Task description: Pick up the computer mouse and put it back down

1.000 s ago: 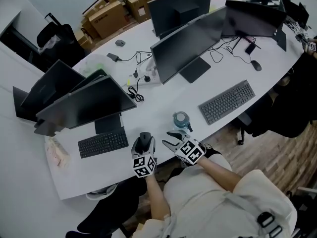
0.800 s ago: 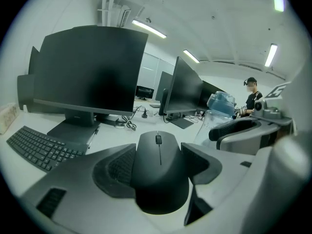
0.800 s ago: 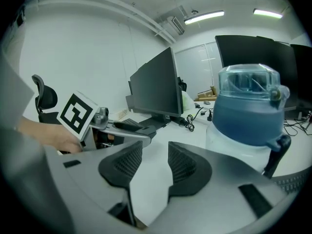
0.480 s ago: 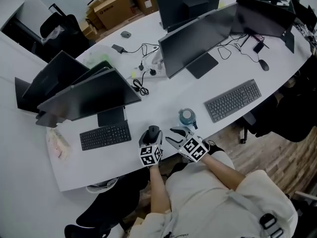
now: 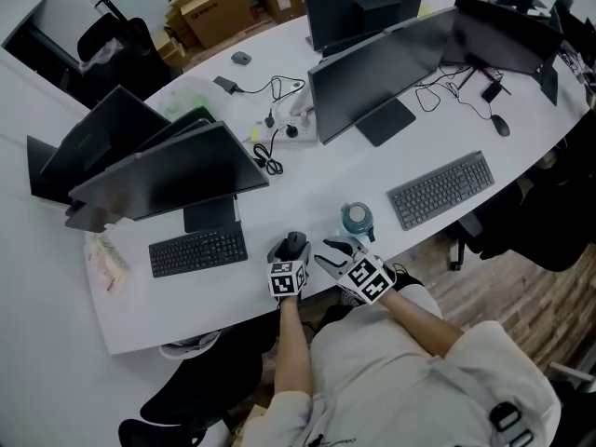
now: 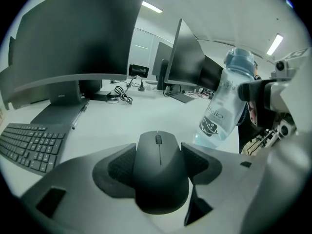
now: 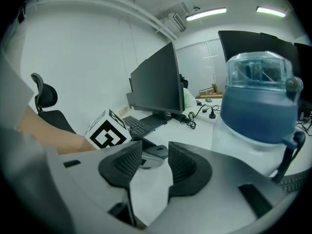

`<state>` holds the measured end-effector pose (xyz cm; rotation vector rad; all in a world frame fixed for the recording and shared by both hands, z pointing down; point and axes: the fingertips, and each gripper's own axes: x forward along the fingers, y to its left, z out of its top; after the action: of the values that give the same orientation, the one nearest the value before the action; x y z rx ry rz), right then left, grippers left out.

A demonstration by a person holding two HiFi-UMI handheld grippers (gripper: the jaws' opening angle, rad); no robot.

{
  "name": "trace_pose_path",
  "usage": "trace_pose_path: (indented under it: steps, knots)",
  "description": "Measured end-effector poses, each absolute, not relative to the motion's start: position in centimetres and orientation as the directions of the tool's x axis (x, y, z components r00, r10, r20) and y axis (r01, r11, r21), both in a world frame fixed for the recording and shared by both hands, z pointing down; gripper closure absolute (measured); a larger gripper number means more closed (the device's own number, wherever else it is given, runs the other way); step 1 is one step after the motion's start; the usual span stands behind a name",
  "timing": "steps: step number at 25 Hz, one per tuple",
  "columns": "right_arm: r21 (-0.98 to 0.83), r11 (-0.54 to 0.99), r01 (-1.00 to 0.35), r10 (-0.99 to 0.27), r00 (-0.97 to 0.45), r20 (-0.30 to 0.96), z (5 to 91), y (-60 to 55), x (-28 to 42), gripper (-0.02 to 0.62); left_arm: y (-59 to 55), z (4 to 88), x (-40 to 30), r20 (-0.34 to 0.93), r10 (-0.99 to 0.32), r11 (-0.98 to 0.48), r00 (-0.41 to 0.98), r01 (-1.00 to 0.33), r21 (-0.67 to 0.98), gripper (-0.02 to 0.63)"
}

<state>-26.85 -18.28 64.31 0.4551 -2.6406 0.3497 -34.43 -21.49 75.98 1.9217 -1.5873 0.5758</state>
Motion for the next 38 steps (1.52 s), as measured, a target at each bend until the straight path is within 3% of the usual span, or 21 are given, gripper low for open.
trace_pose_path:
  steps: [19,38]
  knots:
    - [-0.169,0.906,-0.388,-0.267,-0.834,0.482,65.3,-17.4,-25.4,0.423,-20.6,80.2,-32.1,0.776,-0.587,-0.26,0.232,-0.961,0.091,0.319]
    - [-0.163,0.902,-0.4,-0.272,-0.819,0.505,65.9,-16.6,-23.8,0.41,-20.4,79.5,-31.9,0.773,-0.605,-0.238,0.191,-0.97,0.054,0.314]
